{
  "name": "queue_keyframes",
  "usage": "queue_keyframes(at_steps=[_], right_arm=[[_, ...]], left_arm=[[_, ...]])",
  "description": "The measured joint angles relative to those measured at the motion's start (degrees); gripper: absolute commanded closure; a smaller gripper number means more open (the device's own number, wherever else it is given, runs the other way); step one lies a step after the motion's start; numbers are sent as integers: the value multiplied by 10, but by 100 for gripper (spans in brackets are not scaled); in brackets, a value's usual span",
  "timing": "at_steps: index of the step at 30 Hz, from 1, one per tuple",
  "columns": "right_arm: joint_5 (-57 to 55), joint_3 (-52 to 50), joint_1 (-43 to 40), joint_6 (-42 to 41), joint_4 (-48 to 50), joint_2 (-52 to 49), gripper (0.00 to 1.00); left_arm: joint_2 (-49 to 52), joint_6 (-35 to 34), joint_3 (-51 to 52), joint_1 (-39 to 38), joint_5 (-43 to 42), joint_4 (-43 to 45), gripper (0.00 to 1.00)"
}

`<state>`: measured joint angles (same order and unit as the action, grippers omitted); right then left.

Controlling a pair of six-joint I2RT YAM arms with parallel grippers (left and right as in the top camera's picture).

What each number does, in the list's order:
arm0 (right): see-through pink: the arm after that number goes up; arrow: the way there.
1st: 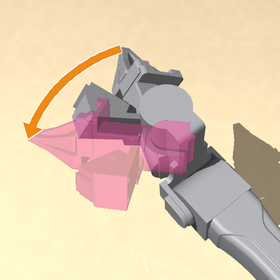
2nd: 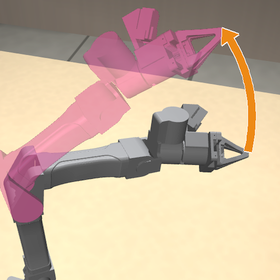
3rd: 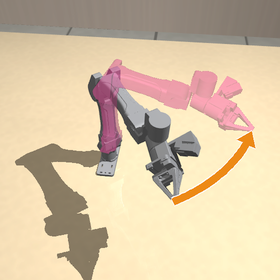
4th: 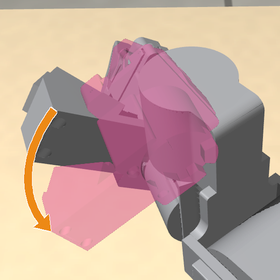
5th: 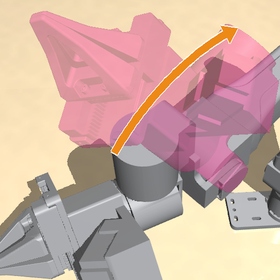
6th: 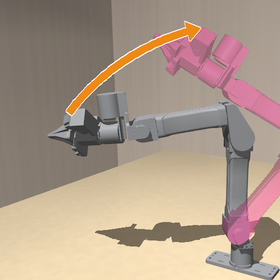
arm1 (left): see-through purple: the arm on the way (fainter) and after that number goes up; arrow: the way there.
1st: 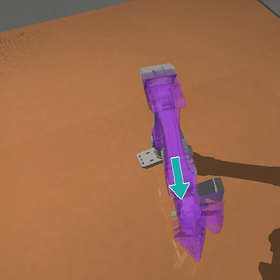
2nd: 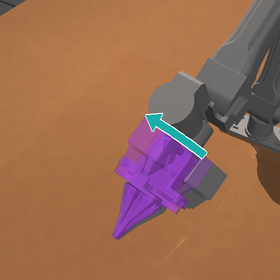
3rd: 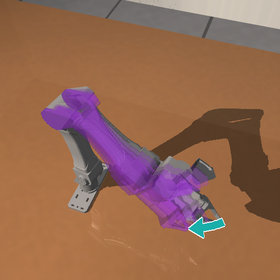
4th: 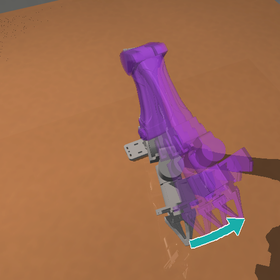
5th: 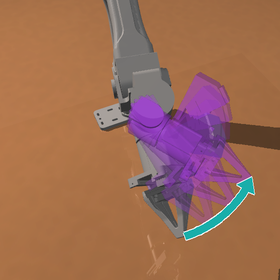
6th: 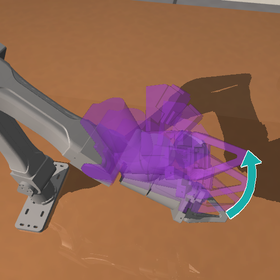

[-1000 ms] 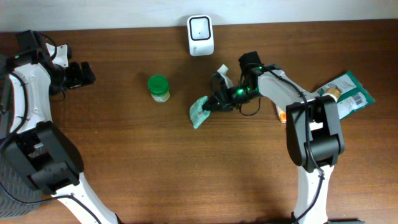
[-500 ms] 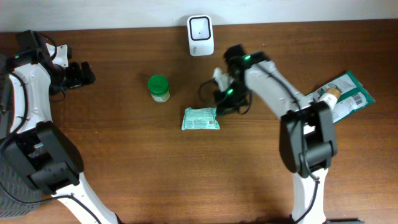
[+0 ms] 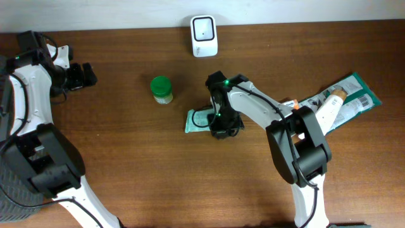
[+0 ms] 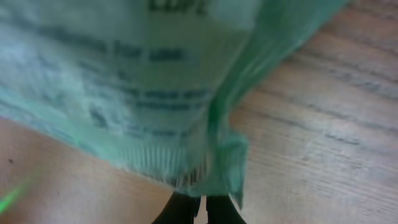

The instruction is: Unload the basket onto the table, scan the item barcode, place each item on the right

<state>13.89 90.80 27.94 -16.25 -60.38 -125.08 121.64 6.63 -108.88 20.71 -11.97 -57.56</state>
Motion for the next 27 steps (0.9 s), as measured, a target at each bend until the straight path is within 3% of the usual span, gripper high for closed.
queue_keyframes(at_steps=[7,14,16,20,27], right_arm=[[-18,-2,-44,30,278,3,95],[20,135,-17,78,130,5,88],[35,140,28,80,123,6,83],[46,140,95,77,124,-6,83],[25,140,96,70,63,-63,83]], left_arm=[[0,0,0,0,0,1,1],[0,0,0,0,0,0,1],[0,0,0,0,0,0,1],[0,0,0,0,0,0,1],[0,0,0,0,0,0,1]])
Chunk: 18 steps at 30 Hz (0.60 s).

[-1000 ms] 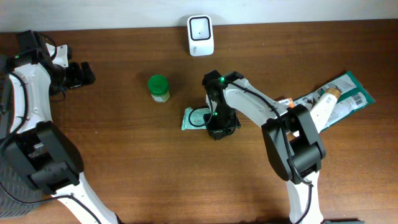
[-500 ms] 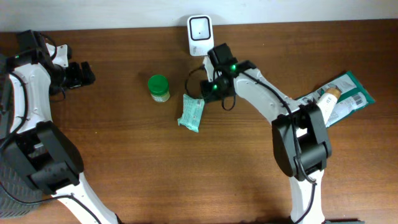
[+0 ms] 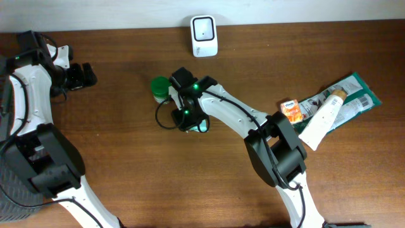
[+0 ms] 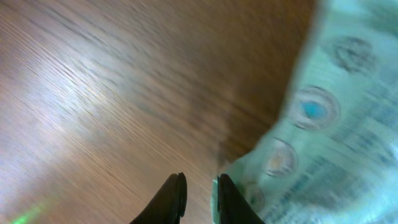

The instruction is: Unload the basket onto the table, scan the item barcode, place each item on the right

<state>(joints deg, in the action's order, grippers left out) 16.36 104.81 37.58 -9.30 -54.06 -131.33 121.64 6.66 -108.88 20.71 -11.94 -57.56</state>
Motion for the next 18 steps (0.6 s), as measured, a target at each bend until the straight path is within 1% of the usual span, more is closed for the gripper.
queue_keyframes(at_steps=[4,6,9,10,11,13,14,15,17,18], right_arm=[[-44,0,-20,0,-77,0,83],[-63,0,-49,0,-89,0,83],[-70,0,-94,8,-91,2,77],[-55,0,-103,22,-97,10,72],[-41,0,-105,29,-103,23,68],[-21,-1,-111,37,-102,80,42],[-13,-1,-118,38,-95,103,37],[3,1,-145,41,-82,128,34],[40,3,-205,47,-76,125,27],[63,3,-223,50,-75,116,26]], left_arm=[[0,0,0,0,0,0,1],[0,0,0,0,0,0,1],[0,0,0,0,0,0,1],[0,0,0,0,0,0,1],[0,0,0,0,0,0,1],[0,0,0,0,0,0,1],[0,0,0,0,0,0,1],[0,0,0,0,0,0,1],[0,0,0,0,0,0,1],[0,0,0,0,0,0,1]])
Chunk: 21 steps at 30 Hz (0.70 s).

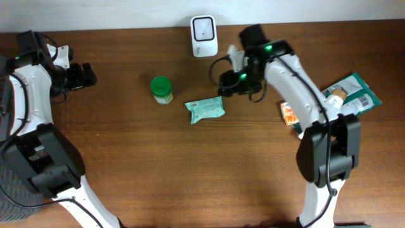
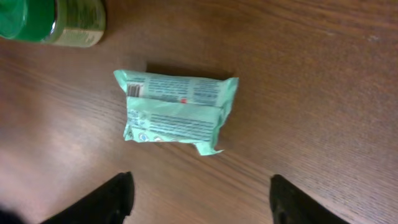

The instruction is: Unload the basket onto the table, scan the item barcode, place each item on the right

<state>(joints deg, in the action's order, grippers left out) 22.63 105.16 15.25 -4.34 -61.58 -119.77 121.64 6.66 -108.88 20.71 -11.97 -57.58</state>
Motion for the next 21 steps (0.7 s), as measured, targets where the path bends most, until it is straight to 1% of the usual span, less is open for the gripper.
queue_keyframes(at_steps=[1,3,7,9,10,12,13,14,15,17,21], right_arm=[[29,0,-21,3,3,-24,25],[77,0,-27,5,14,-84,21],[152,-1,-21,4,47,-144,23],[178,-1,-17,-2,55,-151,32],[186,0,-13,-8,64,-156,38],[204,1,4,-21,78,-167,64],[204,1,10,-24,81,-171,82],[209,1,14,-28,83,-177,93],[214,1,15,-30,83,-182,96],[221,3,16,-35,83,-183,96],[220,4,14,-17,83,-182,96]], left_arm=[[0,0,0,0,0,0,1],[0,0,0,0,0,0,1],[0,0,0,0,0,0,1],[0,0,0,0,0,0,1],[0,0,0,0,0,0,1],[0,0,0,0,0,0,1],[0,0,0,0,0,0,1],[0,0,0,0,0,0,1],[0,0,0,0,0,0,1],[0,0,0,0,0,0,1],[0,0,0,0,0,0,1]])
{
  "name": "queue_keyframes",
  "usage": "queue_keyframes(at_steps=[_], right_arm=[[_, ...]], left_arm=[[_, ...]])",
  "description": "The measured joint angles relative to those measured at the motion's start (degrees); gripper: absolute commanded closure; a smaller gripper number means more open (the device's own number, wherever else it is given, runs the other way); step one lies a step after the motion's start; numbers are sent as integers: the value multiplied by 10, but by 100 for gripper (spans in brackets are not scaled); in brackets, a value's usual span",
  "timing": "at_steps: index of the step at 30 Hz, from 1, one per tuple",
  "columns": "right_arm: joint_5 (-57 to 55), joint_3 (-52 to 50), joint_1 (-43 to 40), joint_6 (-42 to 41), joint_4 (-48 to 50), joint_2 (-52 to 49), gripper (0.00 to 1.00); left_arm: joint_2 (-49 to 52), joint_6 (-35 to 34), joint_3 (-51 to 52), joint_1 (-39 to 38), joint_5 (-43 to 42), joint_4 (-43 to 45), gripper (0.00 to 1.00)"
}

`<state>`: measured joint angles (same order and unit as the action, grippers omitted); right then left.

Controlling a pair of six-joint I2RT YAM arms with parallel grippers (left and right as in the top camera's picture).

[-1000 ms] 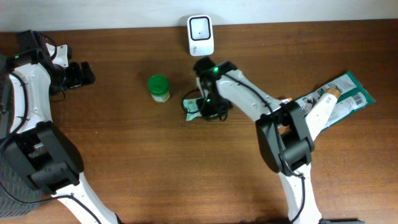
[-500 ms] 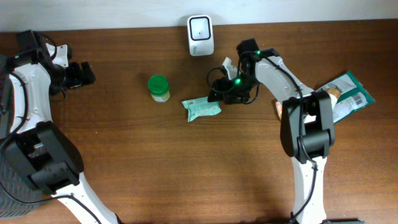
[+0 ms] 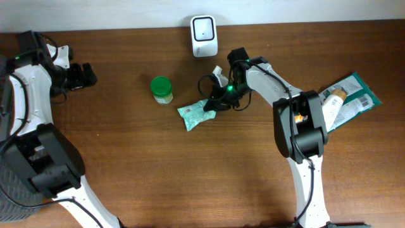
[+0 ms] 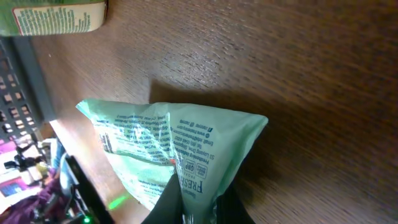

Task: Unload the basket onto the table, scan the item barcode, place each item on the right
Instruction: 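Raise the mint wipes pack with right gripper to the scanner, then carry the wipes pack right and drop it on the pile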

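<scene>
A pale green wipes packet point(image 3: 193, 114) lies tilted near the table's middle, printed side with small text showing point(image 4: 163, 144). My right gripper point(image 3: 214, 105) is shut on the packet's right edge; the wrist view shows the film pinched between the two black fingers point(image 4: 171, 200), with the gripper point(image 4: 200, 210) low over the wood. The white barcode scanner point(image 3: 204, 36) stands at the back edge, behind and a little right of the packet. My left gripper point(image 3: 81, 75) hangs at the far left, away from everything; its jaws are too small to read.
A green-lidded jar point(image 3: 161, 89) stands just left of the packet, its label visible point(image 4: 57, 15). At the right lie a teal pouch point(image 3: 352, 94), a cream tube point(image 3: 330, 108) and a small orange box point(image 3: 297, 118) partly under the arm.
My right gripper was open and raised near the scanner, with the packet flat on the table. Now it is low and shut on the packet's right edge; the packet sits turned and slightly further left.
My right gripper was first shut on the packet at the table's middle. Then it was beside the jar with the packet at its fingers. Then it stood open near the scanner, the packet lying free. Now it grips the packet again.
</scene>
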<state>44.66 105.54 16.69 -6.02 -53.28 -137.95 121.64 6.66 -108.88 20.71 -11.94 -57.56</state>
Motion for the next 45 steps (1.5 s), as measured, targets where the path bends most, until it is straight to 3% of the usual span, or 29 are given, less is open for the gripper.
queue_keyframes(at_steps=[3,7,9,18,20,23,26,29,36,40,45], right_arm=[[-51,-9,-9,24,3,54,96],[-85,-7,-52,14,21,246,96],[-81,-5,-74,2,17,294,96],[-85,-5,-84,-2,7,330,96],[-133,-5,-78,-2,22,330,96],[-286,-8,-31,7,122,330,96],[-463,-9,38,77,261,317,96],[-573,-8,67,215,449,255,96],[-625,-10,66,520,749,89,96],[-628,-10,66,603,759,44,96],[-629,-10,66,619,743,43,96]], left_arm=[[0,0,0,0,0,0,1],[0,0,0,0,0,0,1],[0,0,0,0,0,0,1],[0,0,0,0,0,0,1],[0,0,0,0,0,0,1],[0,0,0,0,0,0,1],[0,0,0,0,0,1,1],[0,0,0,0,0,0,1],[0,0,0,0,0,0,1],[0,0,0,0,0,0,1],[0,0,0,0,0,0,1]])
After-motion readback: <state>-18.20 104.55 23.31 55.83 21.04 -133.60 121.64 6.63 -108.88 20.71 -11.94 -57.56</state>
